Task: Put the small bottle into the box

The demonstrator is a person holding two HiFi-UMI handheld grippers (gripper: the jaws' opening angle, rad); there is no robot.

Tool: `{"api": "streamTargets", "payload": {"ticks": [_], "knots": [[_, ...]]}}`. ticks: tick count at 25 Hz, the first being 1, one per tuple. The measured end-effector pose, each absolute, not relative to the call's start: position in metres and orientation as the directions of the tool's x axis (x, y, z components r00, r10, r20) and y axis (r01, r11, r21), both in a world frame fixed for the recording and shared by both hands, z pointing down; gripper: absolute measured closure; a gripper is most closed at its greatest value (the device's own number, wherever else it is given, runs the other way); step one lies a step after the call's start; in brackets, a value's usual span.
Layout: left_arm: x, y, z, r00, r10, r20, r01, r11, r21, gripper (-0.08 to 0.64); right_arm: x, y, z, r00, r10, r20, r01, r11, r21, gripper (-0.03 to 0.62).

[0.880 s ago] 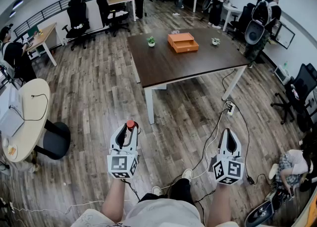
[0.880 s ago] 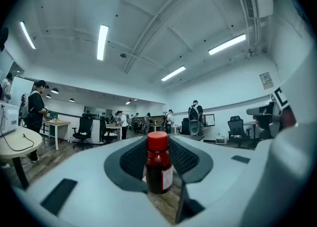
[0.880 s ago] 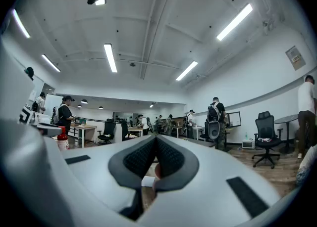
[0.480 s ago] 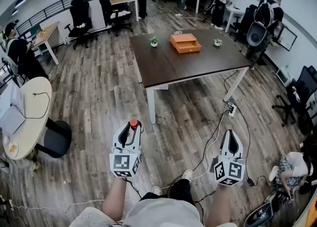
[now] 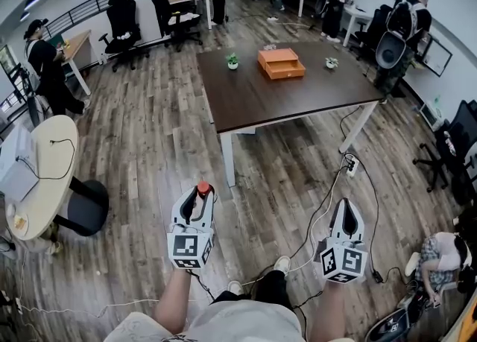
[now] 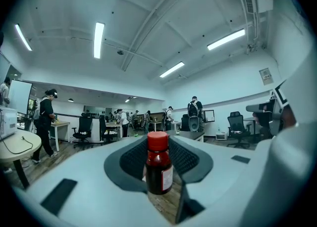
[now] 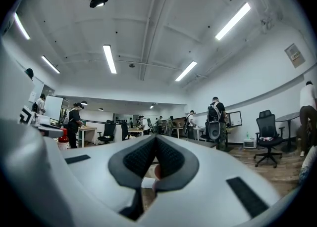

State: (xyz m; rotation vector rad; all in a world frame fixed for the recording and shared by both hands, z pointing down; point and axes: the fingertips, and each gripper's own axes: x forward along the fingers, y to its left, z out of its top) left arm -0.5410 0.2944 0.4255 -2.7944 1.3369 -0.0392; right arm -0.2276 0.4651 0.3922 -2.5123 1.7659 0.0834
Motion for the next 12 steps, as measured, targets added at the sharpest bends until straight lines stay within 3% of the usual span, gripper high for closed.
{"api": "streamTargets", "payload": {"ticks": [12], "knots": [[-0.46, 0.257, 0.413, 0.637, -0.771, 0.022, -0.768, -0.636, -0.069, 0.43, -0.154, 0.427, 0.393, 0.333, -0.94, -0.075, -0.942, -0.328, -0.068, 0.591]]}}
